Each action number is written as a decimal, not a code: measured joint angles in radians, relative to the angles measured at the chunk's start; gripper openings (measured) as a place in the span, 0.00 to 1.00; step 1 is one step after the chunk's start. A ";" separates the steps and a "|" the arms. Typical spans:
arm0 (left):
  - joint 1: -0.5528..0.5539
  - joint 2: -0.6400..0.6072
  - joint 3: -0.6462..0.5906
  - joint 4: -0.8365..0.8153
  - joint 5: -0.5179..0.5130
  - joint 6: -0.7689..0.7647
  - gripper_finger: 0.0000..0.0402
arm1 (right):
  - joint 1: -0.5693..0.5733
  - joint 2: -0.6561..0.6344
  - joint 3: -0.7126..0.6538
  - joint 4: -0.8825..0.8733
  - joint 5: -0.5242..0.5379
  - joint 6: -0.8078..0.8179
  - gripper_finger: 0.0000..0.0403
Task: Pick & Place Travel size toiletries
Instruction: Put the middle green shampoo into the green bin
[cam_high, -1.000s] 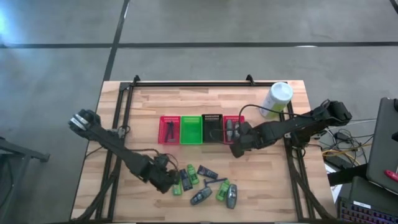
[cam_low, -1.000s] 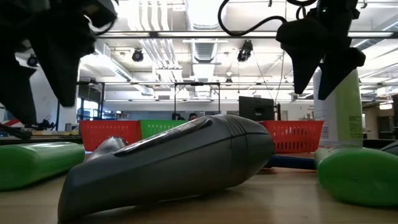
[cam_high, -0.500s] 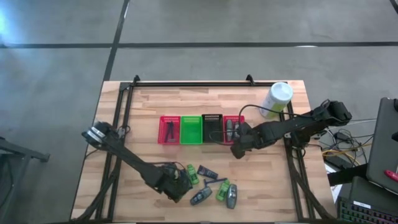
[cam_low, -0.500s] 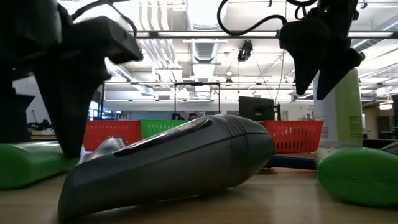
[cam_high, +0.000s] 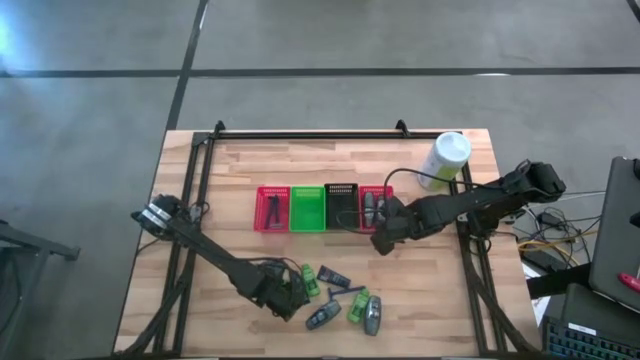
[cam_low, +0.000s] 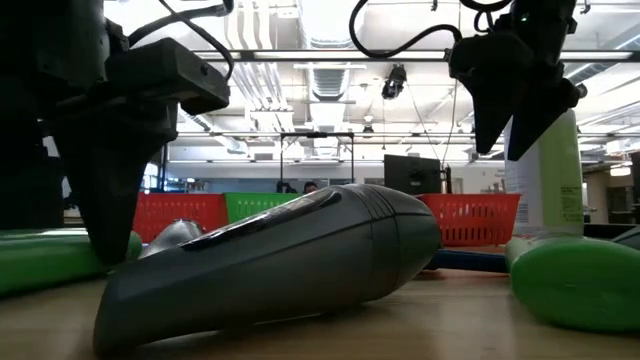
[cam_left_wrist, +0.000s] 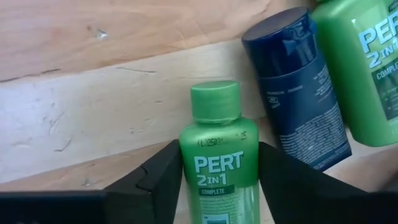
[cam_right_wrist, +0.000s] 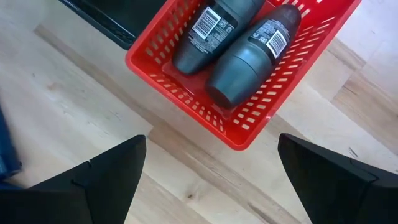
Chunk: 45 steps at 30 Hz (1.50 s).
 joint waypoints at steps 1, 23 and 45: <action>0.000 0.000 0.000 0.000 0.000 0.006 0.45 | 0.000 0.000 -0.001 0.001 0.000 0.000 0.90; 0.343 -0.343 -0.005 -0.096 -0.241 0.498 0.40 | 0.043 -0.089 0.002 0.001 0.081 0.098 0.90; 0.678 -0.168 -0.005 0.072 -0.076 0.880 0.42 | 0.050 -0.157 -0.026 0.002 0.154 0.263 0.90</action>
